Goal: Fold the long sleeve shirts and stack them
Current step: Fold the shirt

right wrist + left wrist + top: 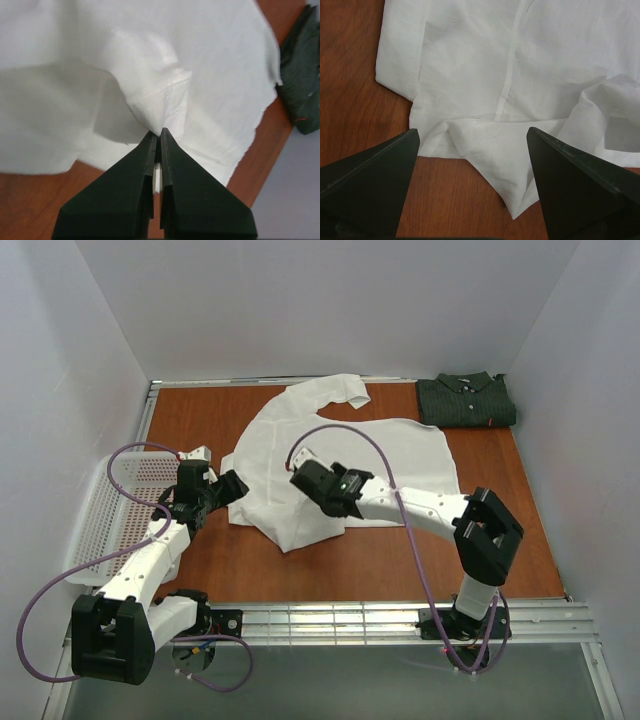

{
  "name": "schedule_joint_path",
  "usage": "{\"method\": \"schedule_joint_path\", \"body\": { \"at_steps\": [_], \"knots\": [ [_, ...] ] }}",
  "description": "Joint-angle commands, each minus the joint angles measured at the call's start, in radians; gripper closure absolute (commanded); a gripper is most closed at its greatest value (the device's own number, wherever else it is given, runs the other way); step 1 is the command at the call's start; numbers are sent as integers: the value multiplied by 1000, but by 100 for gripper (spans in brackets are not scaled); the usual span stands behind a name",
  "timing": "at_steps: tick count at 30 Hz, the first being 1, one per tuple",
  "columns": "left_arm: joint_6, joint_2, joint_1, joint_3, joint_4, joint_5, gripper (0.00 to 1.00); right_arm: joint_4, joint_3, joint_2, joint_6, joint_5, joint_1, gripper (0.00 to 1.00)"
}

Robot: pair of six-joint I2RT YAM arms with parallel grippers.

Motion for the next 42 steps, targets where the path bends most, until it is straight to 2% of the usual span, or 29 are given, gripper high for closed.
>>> {"method": "schedule_joint_path", "body": {
  "at_steps": [1,7,15,25,30,35,42],
  "knots": [
    [10,-27,7,-6,-2,-19,18,35,179,2,-181,86,-103,99],
    [7,-25,7,-6,-3,-9,18,132,460,112,-345,60,-226,99],
    [0,-12,7,-10,4,76,18,264,719,266,-498,75,-321,99],
    [-92,10,7,23,-11,311,21,407,799,336,-584,80,-358,99],
    [-128,19,7,46,-29,354,23,436,831,370,-598,81,-366,99],
    [-152,70,7,85,-95,339,23,436,871,389,-612,84,-372,99],
    [-175,116,7,102,-91,356,24,416,818,346,-589,72,-402,99]
  ]
}}
